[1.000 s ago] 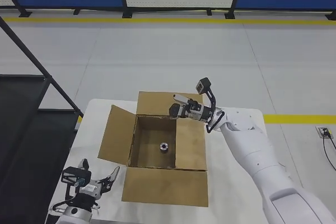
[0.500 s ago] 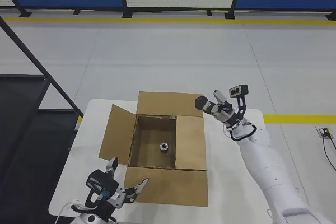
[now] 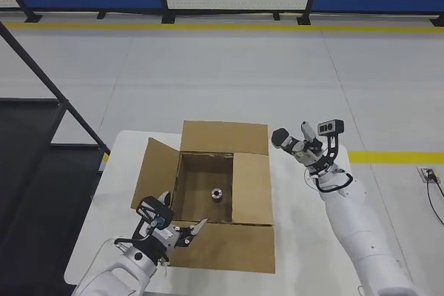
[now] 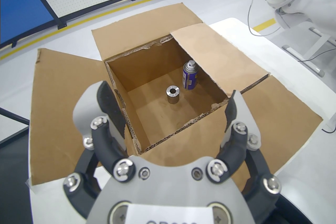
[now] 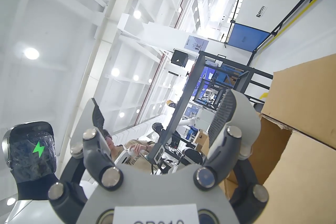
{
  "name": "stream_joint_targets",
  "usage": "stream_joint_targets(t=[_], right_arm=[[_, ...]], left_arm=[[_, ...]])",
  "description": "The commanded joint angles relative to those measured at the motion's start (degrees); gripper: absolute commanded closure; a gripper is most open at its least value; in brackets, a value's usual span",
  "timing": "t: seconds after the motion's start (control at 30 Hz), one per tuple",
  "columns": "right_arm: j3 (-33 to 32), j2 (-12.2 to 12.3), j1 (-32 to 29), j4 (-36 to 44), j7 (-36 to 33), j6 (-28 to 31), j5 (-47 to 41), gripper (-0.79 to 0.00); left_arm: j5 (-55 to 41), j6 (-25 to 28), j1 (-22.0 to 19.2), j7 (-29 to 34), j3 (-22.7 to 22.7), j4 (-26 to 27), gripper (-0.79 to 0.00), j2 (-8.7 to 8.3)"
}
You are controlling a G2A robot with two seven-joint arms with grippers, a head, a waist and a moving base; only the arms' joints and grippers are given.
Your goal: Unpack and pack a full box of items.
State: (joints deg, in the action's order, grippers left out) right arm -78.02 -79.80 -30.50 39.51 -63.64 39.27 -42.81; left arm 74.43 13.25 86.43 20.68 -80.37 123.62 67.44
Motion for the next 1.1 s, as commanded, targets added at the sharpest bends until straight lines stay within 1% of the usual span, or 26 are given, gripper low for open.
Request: stream_joint_targets(t=[0.0,0.07,0.13,0.2,0.3,0.4,0.47,0.57,0.63,0.73,0.83,0.9,0.97,1.03,1.07], right_arm=[[0.0,0.0,0.0,0.0,0.0,0.0,0.0,-0.785],[0.2,0.0,-0.4,1.5,0.3,-0.2,0.7,-0.785],[-0.6,0.6,-1.9,4.9,0.5,1.6,2.4,-0.785],[-2.0,1.3,-4.0,8.9,1.4,2.8,4.9,-0.785],[-4.9,2.7,-8.4,16.3,0.8,2.2,5.5,-0.785],[-9.7,4.3,-13.7,22.8,0.1,1.5,4.1,-0.785],[-13.0,5.3,-17.2,26.5,0.2,1.5,3.3,-0.785],[-17.6,6.5,-22.2,30.4,1.0,2.4,2.2,-0.785],[-20.0,7.2,-24.9,32.0,1.7,3.0,1.5,-0.785],[-22.9,7.9,-27.8,33.2,2.5,3.9,-0.1,-0.785],[-25.1,8.5,-30.1,34.2,3.2,4.6,-1.3,-0.785],[-26.2,8.8,-31.4,34.9,3.7,5.1,-1.6,-0.785],[-27.1,9.1,-32.5,35.4,4.1,5.5,-1.5,-0.785],[-27.5,9.4,-33.1,35.6,4.2,5.6,-2.0,-0.785],[-27.6,9.5,-33.3,35.8,4.0,5.4,-2.8,-0.785]], left_arm=[[0.0,0.0,0.0,0.0,0.0,0.0,-0.785,0.0],[-4.1,-0.1,-0.1,0.1,0.6,-0.4,-0.785,0.18],[-14.0,1.3,-1.9,3.7,1.0,-2.1,-0.785,0.4],[-22.1,2.7,-5.7,9.8,1.0,-4.9,-0.785,0.45],[-33.5,2.2,-12.1,19.1,2.6,-10.2,-0.785,0.69],[-40.7,0.6,-18.5,24.7,4.7,-15.3,-0.785,1.04],[-43.3,-0.7,-22.1,27.0,6.6,-18.0,-0.785,1.32],[-46.2,-2.6,-26.5,28.9,9.7,-21.8,-0.785,1.86],[-50.0,-4.3,-29.3,30.5,11.7,-24.7,-0.785,2.33],[-54.3,-6.5,-33.4,33.2,14.9,-29.5,-0.785,3.08],[-57.0,-8.2,-37.1,34.4,18.1,-34.7,-0.785,3.9],[-58.3,-8.3,-39.5,35.0,20.1,-38.0,-0.785,4.45],[-61.7,-7.6,-41.5,36.4,21.9,-41.4,-0.785,5.07],[-66.1,-5.7,-43.5,37.3,22.9,-45.2,-0.785,5.67],[-66.3,-5.2,-44.5,36.9,23.4,-46.8,-0.785,5.92]])
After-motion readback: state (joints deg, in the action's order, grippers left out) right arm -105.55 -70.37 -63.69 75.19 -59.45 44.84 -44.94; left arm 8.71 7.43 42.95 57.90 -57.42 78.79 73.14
